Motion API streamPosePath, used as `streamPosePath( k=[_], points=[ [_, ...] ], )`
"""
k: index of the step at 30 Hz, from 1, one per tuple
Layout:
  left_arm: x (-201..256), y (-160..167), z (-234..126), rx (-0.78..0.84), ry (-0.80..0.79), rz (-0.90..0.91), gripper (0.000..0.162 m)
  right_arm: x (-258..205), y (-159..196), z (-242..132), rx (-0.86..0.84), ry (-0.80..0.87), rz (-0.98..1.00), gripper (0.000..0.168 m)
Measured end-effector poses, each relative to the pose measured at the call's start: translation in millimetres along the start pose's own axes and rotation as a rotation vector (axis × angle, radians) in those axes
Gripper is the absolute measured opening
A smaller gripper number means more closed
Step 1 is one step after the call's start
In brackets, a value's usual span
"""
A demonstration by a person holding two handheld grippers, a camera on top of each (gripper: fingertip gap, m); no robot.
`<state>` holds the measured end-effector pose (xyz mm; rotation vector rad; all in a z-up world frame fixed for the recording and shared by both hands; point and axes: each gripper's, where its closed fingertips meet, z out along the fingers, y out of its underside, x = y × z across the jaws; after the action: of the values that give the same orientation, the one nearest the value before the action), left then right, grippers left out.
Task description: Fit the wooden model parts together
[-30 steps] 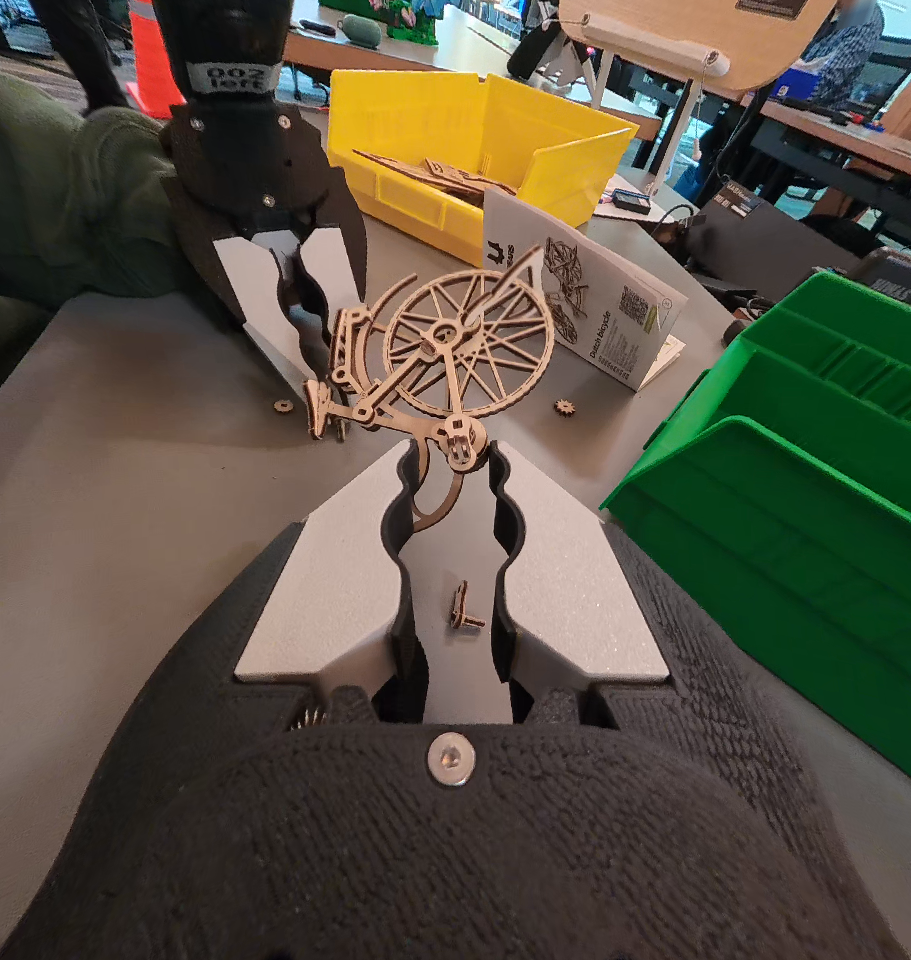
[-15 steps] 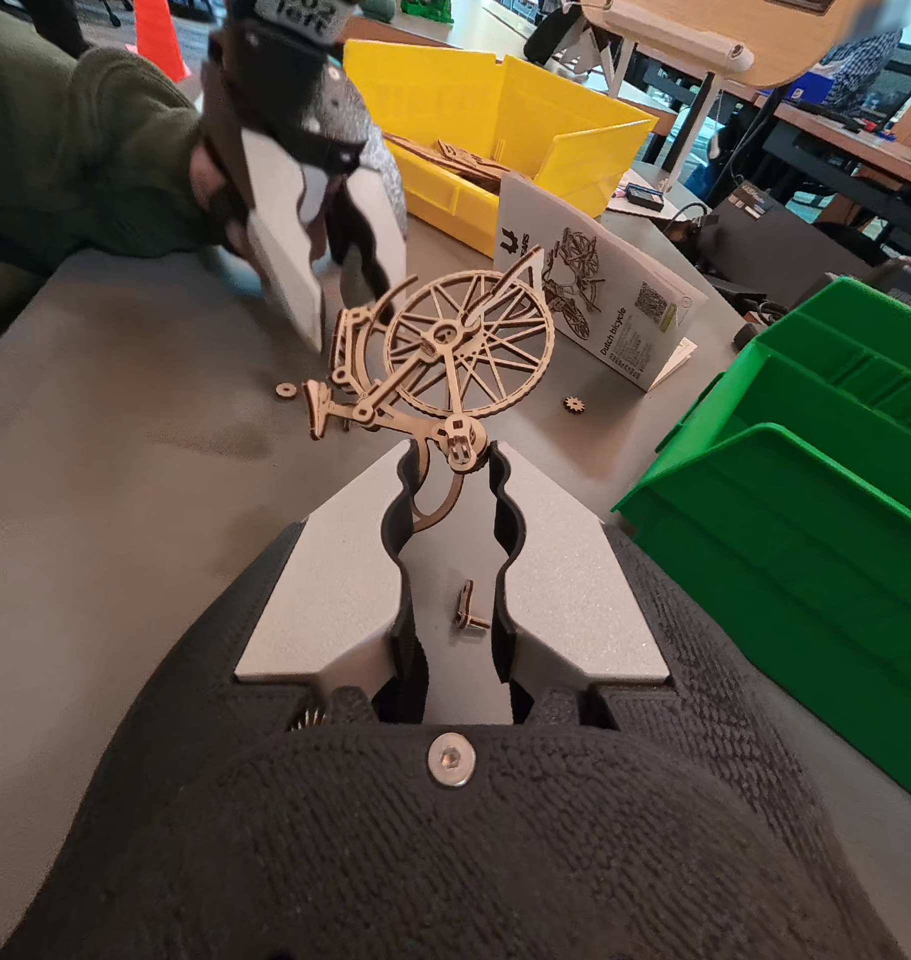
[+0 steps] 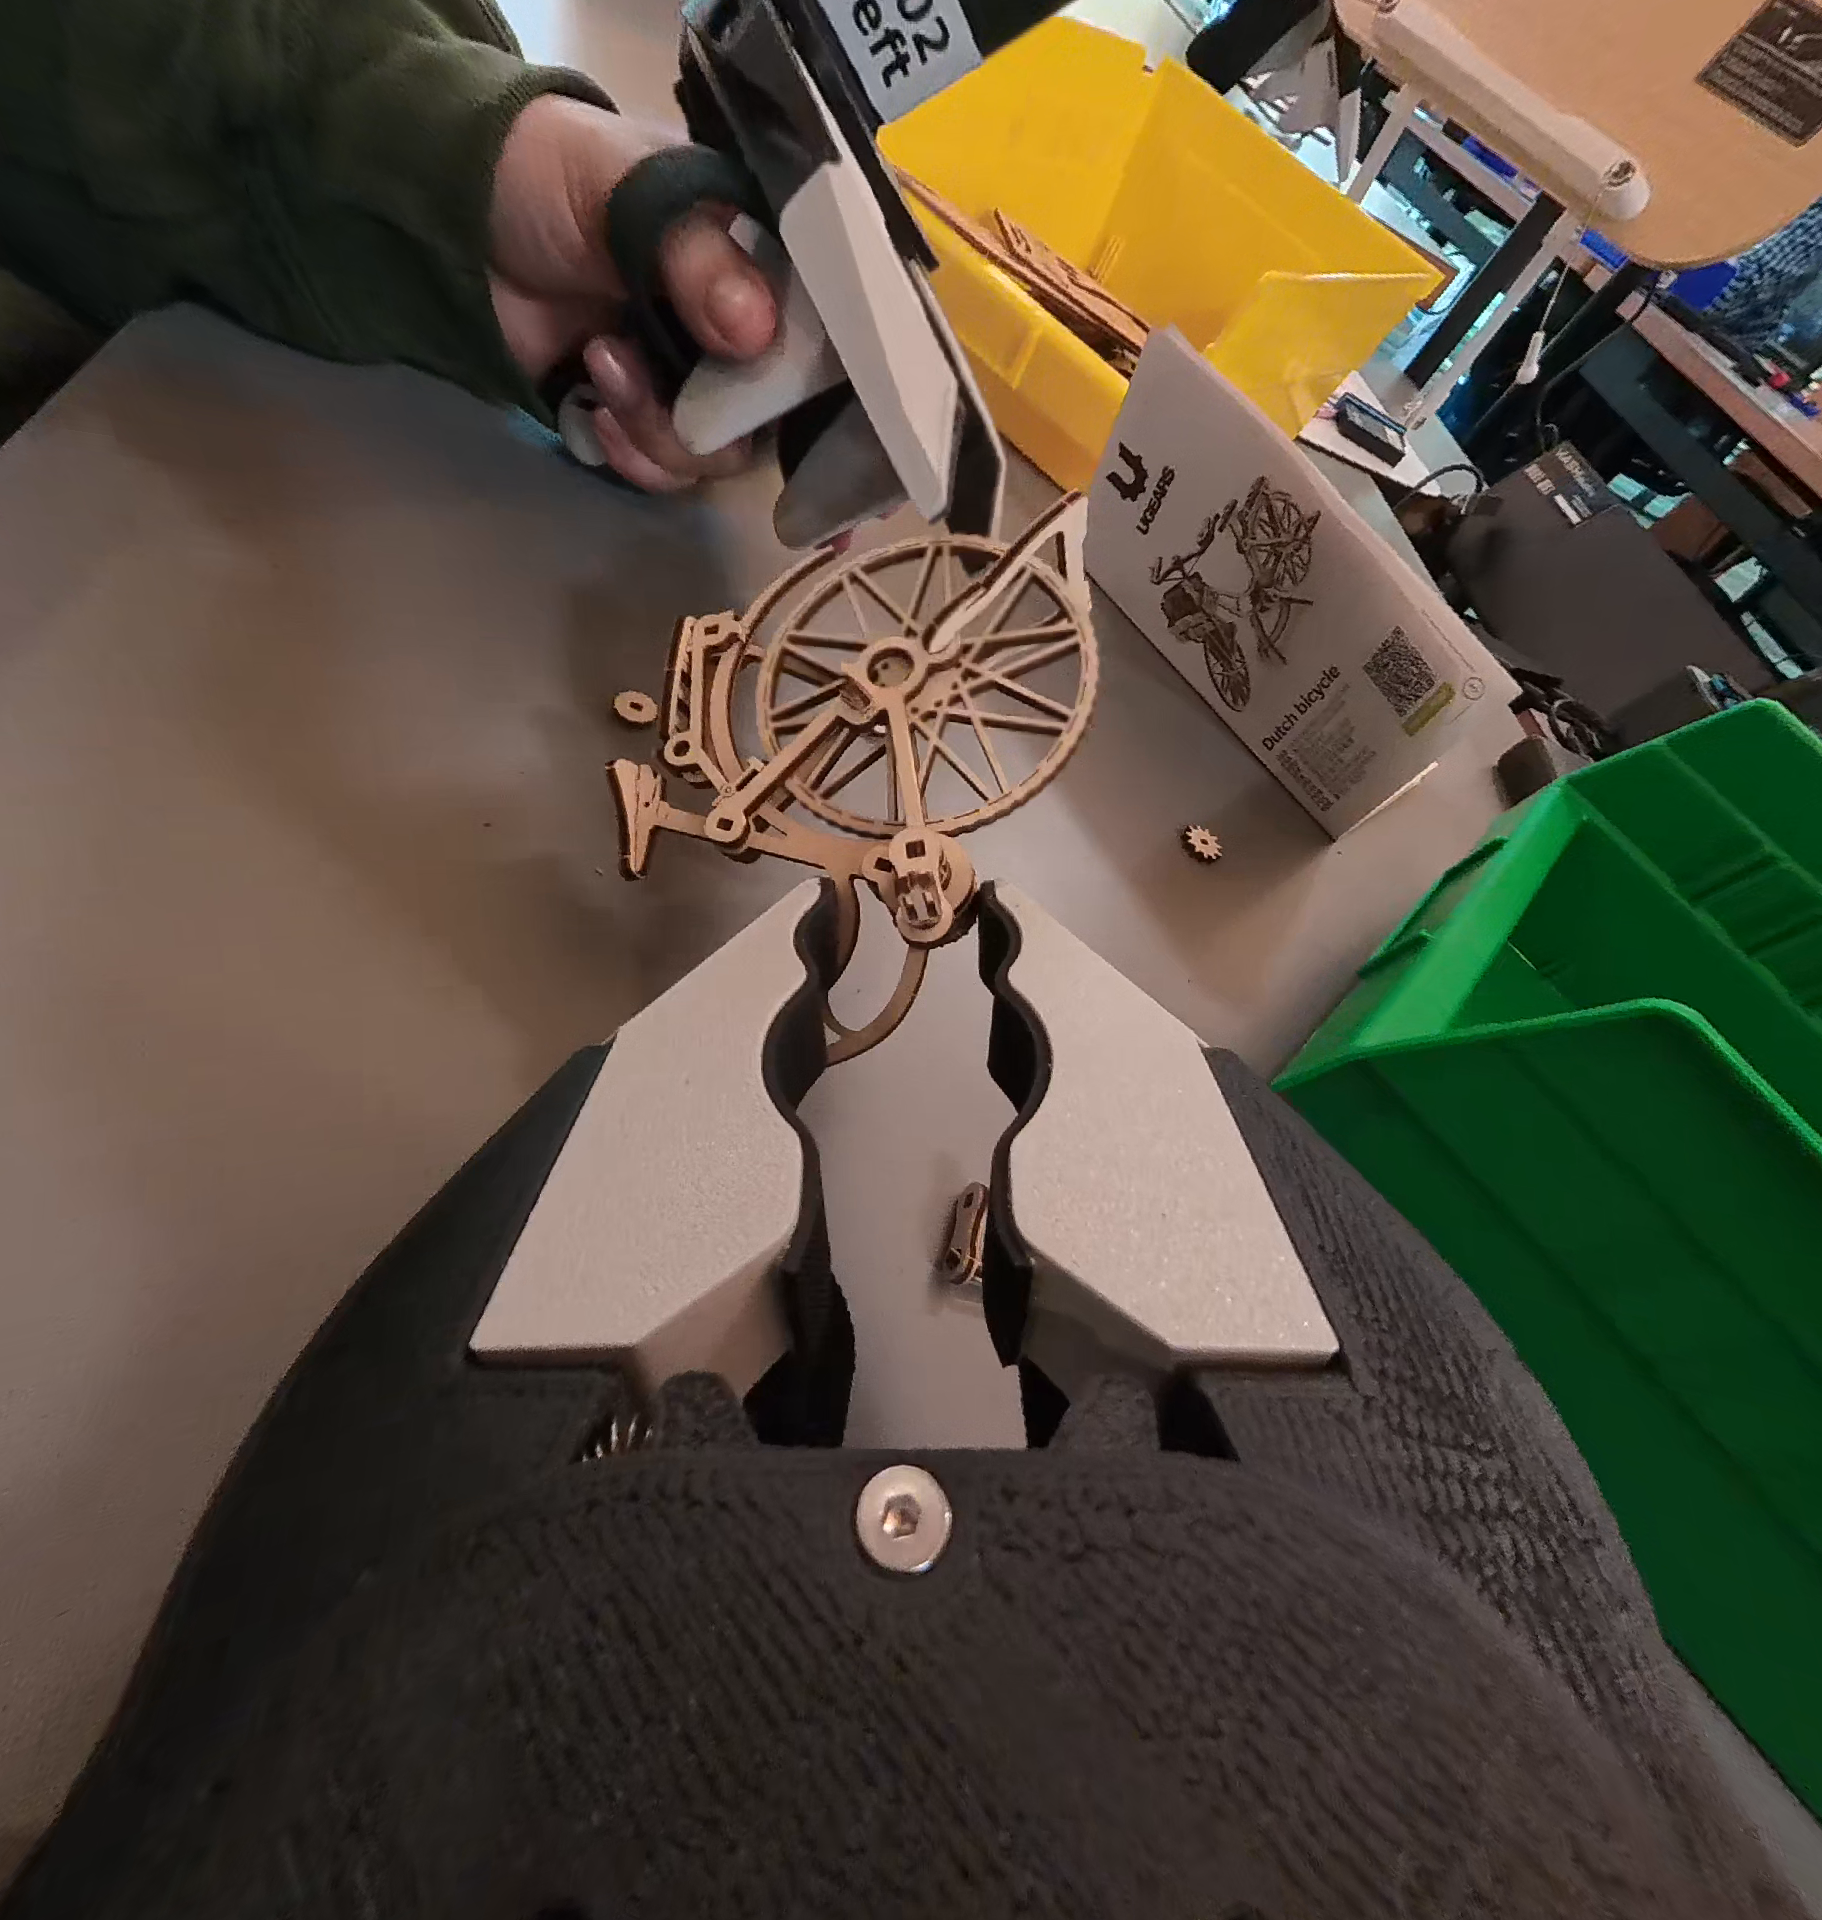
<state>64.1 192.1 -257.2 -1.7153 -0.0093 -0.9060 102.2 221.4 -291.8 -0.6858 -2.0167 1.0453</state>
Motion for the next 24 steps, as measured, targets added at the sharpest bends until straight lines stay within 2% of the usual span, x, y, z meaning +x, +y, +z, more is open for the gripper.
streamPosePath(
  k=[1, 5, 24],
  points=[
    [-0.4, 1.1, 0.1, -0.005, 0.001, -0.003, 0.008, -0.2, -0.3, 0.0, 0.002, -0.001, 0.001, 0.025],
    [-0.9, 3.8, 0.4, -0.017, 0.010, -0.025, 0.003, 0.7, -0.6, -0.5, 0.008, -0.002, 0.012, 0.025],
    [0.2, 8.5, 0.3, -0.047, 0.027, -0.046, 0.002, 1.9, 2.3, 0.1, -0.001, -0.006, 0.034, 0.025]
  ],
)
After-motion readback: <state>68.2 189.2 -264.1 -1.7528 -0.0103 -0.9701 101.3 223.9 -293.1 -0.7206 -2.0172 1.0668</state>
